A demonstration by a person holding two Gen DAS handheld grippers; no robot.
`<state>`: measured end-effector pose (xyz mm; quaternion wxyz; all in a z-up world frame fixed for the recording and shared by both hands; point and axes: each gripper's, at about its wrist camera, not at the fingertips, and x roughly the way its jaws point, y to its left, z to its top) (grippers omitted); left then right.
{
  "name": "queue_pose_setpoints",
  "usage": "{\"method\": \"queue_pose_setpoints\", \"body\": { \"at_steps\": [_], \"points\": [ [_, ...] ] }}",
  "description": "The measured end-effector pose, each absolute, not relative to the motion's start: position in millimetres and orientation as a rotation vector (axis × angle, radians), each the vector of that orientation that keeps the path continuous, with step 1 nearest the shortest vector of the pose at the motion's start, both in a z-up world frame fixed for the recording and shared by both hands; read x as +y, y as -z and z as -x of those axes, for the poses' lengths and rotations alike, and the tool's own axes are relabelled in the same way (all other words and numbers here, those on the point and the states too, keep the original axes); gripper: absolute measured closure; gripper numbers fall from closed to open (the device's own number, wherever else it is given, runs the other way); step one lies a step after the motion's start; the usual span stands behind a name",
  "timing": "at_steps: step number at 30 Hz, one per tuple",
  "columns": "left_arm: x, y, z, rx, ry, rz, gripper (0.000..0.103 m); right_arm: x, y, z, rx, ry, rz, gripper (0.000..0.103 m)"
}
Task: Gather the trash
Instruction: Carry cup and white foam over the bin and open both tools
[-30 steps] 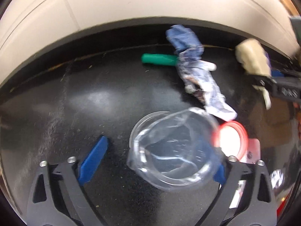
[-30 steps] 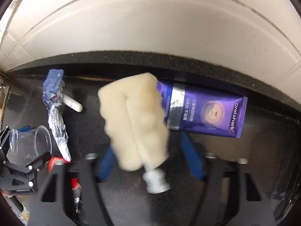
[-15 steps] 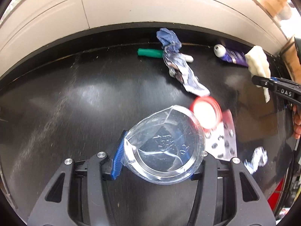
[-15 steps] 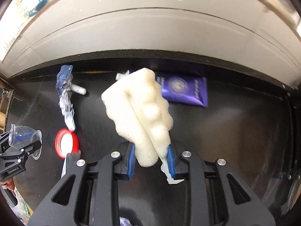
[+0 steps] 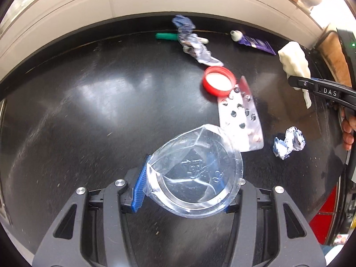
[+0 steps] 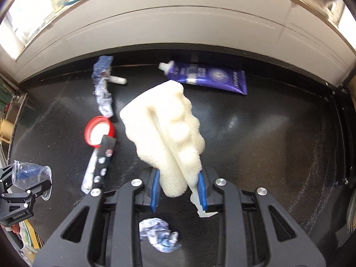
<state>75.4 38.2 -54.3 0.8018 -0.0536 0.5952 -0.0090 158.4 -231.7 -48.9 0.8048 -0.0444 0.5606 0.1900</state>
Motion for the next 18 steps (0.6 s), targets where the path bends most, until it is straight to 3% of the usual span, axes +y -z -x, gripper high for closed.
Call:
{"method": "queue_pose_setpoints", "body": {
  "at_steps": [10,18],
  "points": [
    [121.7,43.4,5.8,1.249,-0.215,0.27,0.053,-82.3,34.5,-117.7,1.16,-0.708,0.28,0.075],
    [189.8,54.4,119.3,1.213,-0.492,0.501,0.053,93.0,25.5,-5.3,1.125,-1.097,0.533,0.075]
  ]
}}
